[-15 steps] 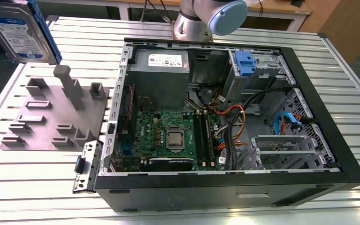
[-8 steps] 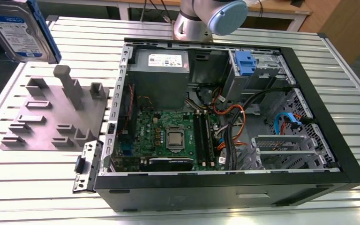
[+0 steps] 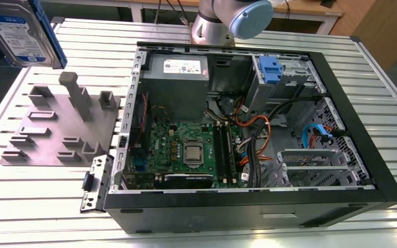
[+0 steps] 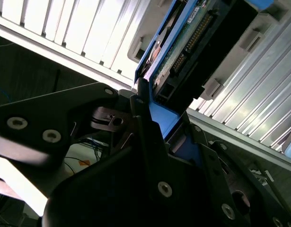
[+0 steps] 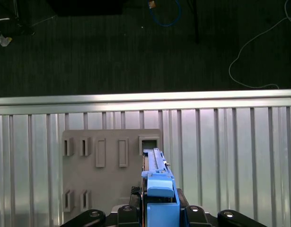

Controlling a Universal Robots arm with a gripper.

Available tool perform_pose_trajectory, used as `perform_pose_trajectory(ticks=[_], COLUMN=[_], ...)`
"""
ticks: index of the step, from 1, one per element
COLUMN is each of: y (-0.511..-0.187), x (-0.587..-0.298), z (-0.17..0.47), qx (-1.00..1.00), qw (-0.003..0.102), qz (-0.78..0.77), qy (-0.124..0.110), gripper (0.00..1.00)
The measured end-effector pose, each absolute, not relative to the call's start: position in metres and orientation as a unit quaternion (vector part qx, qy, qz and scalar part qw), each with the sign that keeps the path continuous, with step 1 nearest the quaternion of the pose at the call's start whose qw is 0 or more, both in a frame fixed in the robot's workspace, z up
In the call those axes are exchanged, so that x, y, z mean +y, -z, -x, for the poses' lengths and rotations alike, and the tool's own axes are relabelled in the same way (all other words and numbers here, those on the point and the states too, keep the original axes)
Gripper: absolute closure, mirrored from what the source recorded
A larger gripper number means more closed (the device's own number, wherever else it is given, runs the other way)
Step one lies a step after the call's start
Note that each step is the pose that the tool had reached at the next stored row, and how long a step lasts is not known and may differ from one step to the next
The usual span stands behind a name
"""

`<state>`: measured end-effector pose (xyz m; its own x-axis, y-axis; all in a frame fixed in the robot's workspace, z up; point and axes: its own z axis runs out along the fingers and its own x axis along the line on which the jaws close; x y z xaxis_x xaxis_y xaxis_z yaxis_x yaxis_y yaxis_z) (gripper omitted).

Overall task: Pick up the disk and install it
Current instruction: 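Pick up the disk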

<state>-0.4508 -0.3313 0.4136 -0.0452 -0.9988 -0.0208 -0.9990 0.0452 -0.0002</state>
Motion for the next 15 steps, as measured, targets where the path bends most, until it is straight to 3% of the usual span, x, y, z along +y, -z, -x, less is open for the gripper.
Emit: perform_pose_trajectory(ticks=[15], y=[-0.4240], x=[-0.3312], z=[0.4508], qx=[0.723], qw=[0.008], qz=[0.691], qy=[-0.007], gripper=[0.63])
